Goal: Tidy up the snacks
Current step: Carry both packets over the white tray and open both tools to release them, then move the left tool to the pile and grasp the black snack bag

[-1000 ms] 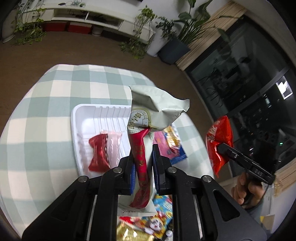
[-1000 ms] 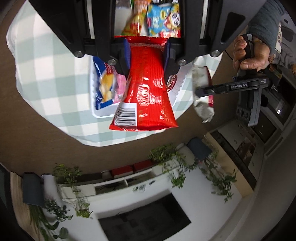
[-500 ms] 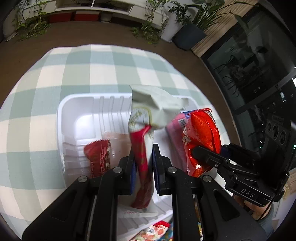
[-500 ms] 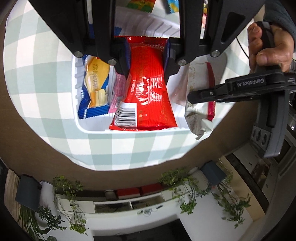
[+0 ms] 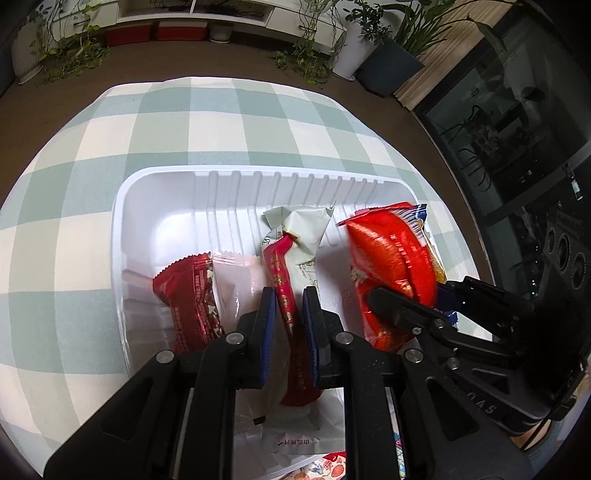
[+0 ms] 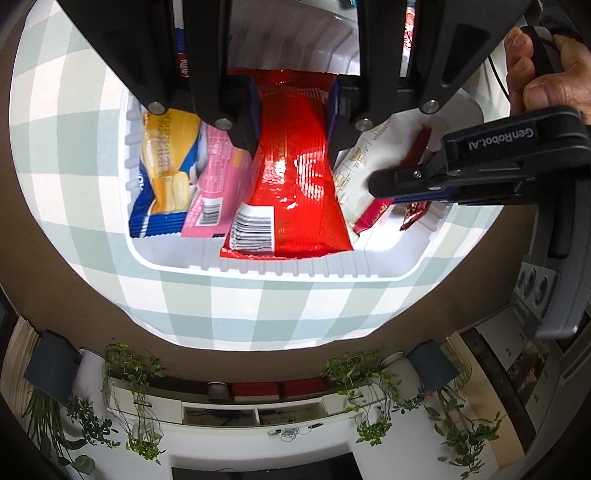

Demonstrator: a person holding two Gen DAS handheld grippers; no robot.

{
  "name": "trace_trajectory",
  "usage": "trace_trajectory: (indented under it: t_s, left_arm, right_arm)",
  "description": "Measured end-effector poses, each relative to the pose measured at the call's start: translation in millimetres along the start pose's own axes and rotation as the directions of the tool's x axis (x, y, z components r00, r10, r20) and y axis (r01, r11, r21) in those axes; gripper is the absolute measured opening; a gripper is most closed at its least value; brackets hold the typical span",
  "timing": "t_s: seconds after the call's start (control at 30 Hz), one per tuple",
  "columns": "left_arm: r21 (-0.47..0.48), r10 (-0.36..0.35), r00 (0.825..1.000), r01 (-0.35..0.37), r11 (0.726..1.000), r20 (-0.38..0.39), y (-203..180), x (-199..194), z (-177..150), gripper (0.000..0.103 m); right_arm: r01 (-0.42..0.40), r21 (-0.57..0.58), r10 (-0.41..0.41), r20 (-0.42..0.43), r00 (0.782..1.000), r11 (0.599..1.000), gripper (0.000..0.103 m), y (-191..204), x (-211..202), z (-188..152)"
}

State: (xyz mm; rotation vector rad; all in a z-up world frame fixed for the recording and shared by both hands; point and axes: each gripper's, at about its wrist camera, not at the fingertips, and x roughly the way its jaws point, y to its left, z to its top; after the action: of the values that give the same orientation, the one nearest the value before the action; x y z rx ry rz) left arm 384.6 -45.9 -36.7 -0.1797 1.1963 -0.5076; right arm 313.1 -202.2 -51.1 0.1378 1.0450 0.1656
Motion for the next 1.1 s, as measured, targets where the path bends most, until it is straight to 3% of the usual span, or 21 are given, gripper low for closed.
trace_trajectory:
  t_s: [0.2, 0.27, 0.33, 0.4, 0.53, 0.6, 0.67, 0.77, 0.87, 1.1]
  left_arm:
    - [-0.013, -0.003, 1.0, 0.003, 1.0, 0.006, 1.4, -4.0, -5.7, 0.015]
    - [-0.021, -0.001, 1.0, 0.001, 1.0, 0.015, 2.6, -8.1, -8.3, 0.021]
    - [-0.033, 0.007, 0.999, -0.006, 0.999, 0.036, 3.8, -15.5, -11.9, 0.03]
    - [-0.038, 0.0, 0.998, 0.002, 0.999, 0.055, 3.9, -23.8, -15.8, 0.059]
    - [-0.032, 0.001, 0.996, 0.002, 0.999, 0.09, 0.6, -46.3, -24.1, 0.08]
    - [-0.03, 0.0, 0.994, 0.003, 1.0, 0.112, -0.4, -61.9, -31.6, 0.09]
    - [-0.015, -0.007, 0.991, 0.009, 1.0, 0.136, -2.2, -78.2, -42.5, 0.1]
    - [0.042, -0.016, 0.985, 0.008, 0.999, 0.174, -9.7, -101.8, -65.1, 0.103]
    - [0.109, 0.001, 0.975, -0.025, 0.994, 0.224, -19.3, -124.0, -92.8, 0.103]
    - [0.202, 0.015, 0.97, -0.066, 0.977, 0.241, -47.5, -139.9, -171.6, 0.103]
  right_arm:
    - [0.006, 0.011, -0.005, -0.024, 1.0, 1.0, 0.033, 2.8, 8.7, -1.5]
    - [0.008, 0.011, -0.008, -0.028, 1.0, 1.0, 0.045, 3.1, 9.7, -2.6]
    - [0.008, 0.02, -0.008, -0.02, 1.0, 1.0, 0.055, 1.6, 8.1, -3.2]
    - [0.0, 0.033, 0.001, -0.012, 1.0, 0.999, 0.058, -0.1, 4.3, -3.6]
    - [0.009, 0.051, -0.01, 0.034, 0.999, 0.999, 0.075, -3.9, -17.6, -2.2]
    - [-0.008, 0.066, 0.004, 0.058, 0.998, 0.998, 0.077, -8.0, -33.9, -2.6]
    - [-0.04, 0.082, 0.032, 0.094, 0.995, 0.996, 0.086, -13.8, -54.1, -6.0]
    - [-0.1, 0.127, 0.078, 0.172, 0.982, 0.987, 0.095, -25.6, -90.1, -20.9]
    - [-0.145, 0.162, 0.101, 0.253, 0.962, 0.976, 0.098, -38.1, -127.9, -53.1]
    - [-0.185, 0.249, 0.103, 0.309, 0.945, 0.951, 0.099, -50.5, -162.4, -151.1]
